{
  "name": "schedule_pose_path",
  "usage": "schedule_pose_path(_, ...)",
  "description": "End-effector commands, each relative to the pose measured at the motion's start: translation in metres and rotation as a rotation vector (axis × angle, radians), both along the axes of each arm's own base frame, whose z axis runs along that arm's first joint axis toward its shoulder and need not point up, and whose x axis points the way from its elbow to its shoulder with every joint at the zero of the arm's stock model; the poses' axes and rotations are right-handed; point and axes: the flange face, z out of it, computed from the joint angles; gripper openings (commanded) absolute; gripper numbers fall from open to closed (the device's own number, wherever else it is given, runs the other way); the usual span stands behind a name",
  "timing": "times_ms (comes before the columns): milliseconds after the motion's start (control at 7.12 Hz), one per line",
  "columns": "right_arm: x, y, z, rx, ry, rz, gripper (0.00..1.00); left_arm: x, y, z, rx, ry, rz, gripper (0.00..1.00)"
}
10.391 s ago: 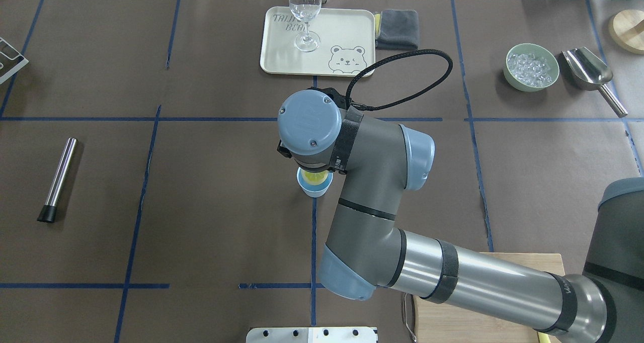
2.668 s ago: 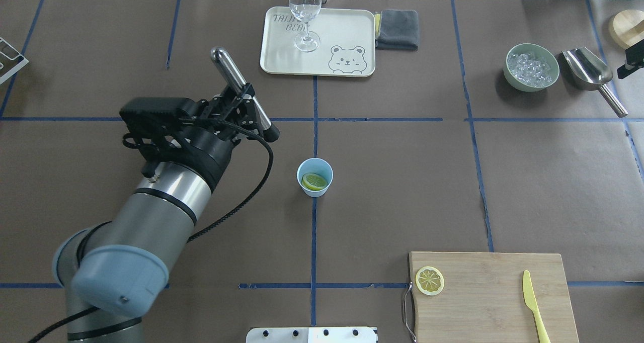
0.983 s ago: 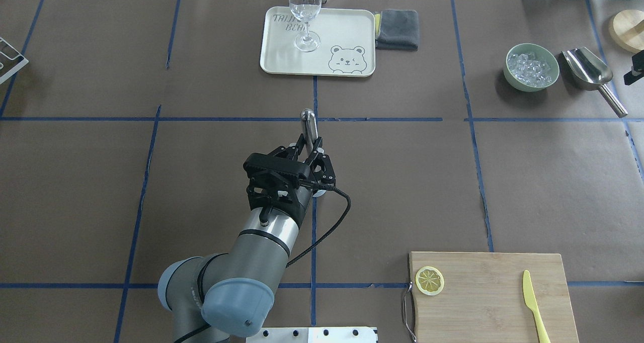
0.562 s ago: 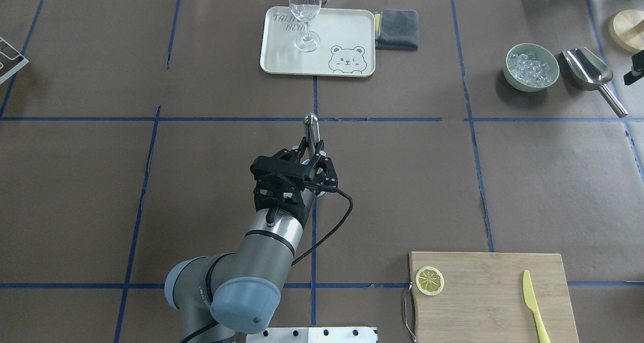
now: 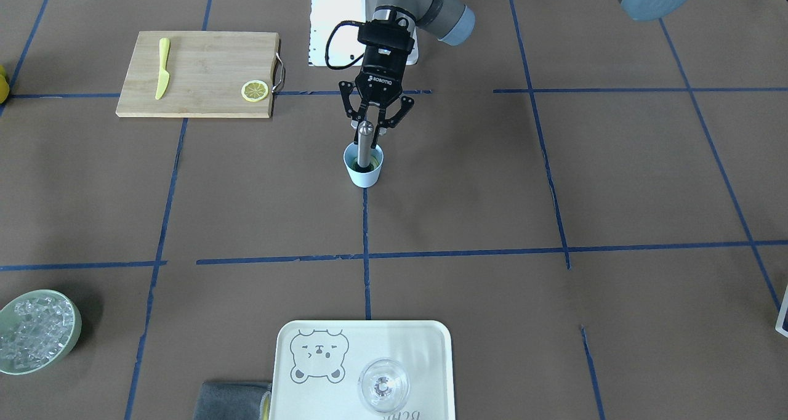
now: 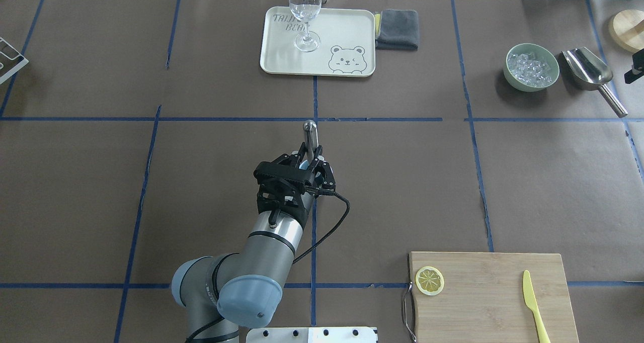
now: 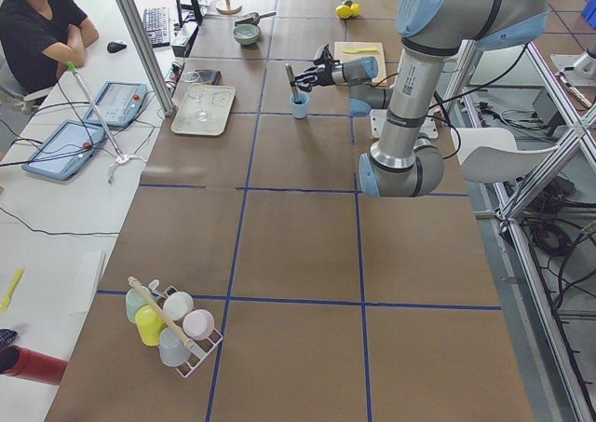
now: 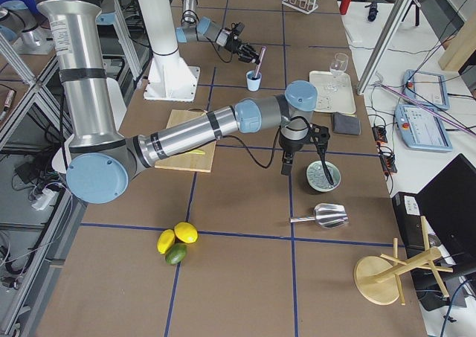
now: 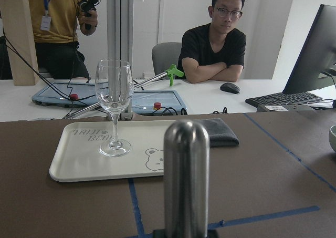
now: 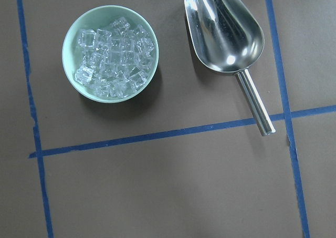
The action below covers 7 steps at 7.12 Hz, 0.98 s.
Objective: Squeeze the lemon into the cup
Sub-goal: 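Press the metal tool down into the blue cup with the left gripper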
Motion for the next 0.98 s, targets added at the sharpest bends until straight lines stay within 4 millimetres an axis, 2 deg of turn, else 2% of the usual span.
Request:
schedule_pose_path(0,0.0,0.0,0.0,-0.001,0.0,0.002,1.0,0.001,0.0,0.001,0.002,-0.003,0.0,0.0)
schedule_pose_path(140,0.0,0.0,0.0,0.002,0.0,0.0,1.0,-0.004,-0.002,-0.004,0.006,0.007,-0.001,0.0)
schedule_pose_path(281,0.001,0.001,0.001,0.002,0.001,-0.002,1.0,-0.02,-0.008,-0.022,0.029,0.024,-0.005,0.0)
schedule_pose_path(562,0.004,0.001,0.001,0.005,-0.002,0.0,1.0,-0.045,-0.011,-0.045,0.075,0.052,0.019,0.0)
schedule_pose_path(702,0.004,0.001,0.001,0.005,-0.002,0.0,1.0,-0.061,-0.016,-0.053,0.083,0.072,0.025,0.0)
schedule_pose_path(843,0.011,0.0,0.007,0.018,0.003,-0.011,1.0,-0.085,-0.027,-0.064,0.111,0.072,0.017,0.0)
